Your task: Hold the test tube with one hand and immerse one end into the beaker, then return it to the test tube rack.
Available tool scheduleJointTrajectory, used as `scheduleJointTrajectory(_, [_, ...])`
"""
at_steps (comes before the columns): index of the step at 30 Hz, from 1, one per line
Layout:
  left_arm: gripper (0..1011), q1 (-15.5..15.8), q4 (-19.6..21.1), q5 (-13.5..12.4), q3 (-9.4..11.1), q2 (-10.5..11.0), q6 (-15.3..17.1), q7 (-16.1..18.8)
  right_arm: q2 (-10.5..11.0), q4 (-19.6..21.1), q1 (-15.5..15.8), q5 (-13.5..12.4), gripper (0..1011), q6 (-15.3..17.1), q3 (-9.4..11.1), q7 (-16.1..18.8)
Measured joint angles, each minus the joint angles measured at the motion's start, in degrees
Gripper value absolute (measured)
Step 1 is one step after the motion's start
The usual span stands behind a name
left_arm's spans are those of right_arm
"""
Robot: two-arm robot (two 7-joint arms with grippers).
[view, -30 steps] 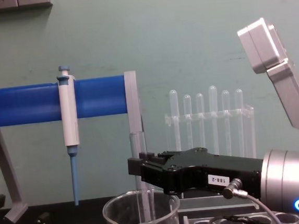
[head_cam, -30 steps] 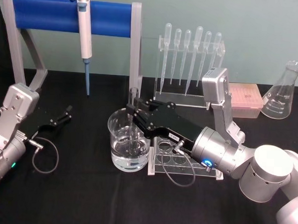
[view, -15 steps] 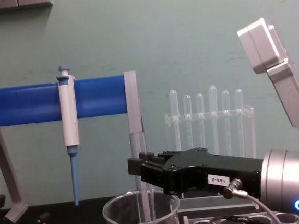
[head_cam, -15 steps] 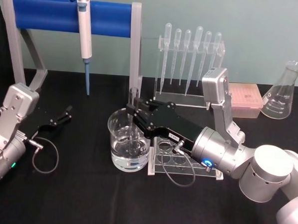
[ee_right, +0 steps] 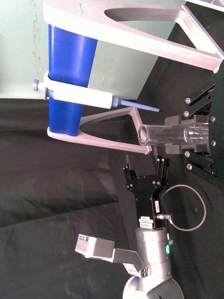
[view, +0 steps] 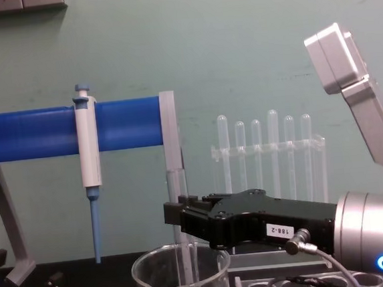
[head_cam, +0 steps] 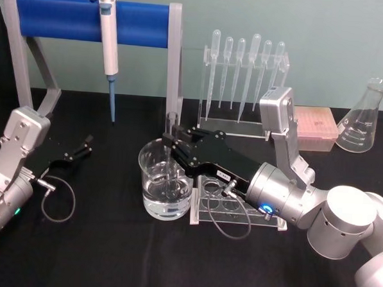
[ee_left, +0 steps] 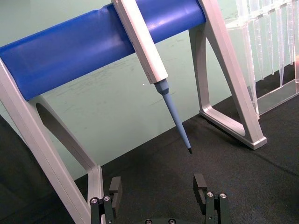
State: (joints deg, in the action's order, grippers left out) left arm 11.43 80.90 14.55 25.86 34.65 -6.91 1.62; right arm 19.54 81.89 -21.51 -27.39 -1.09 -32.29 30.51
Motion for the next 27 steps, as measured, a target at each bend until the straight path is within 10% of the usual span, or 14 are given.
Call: scheduleJointTrajectory(27, [1000, 0.0, 0.0, 0.0, 0.0, 0.0, 0.0, 0.0, 0.0, 0.0, 0.0, 0.0, 222, 0.0, 0.0, 0.0])
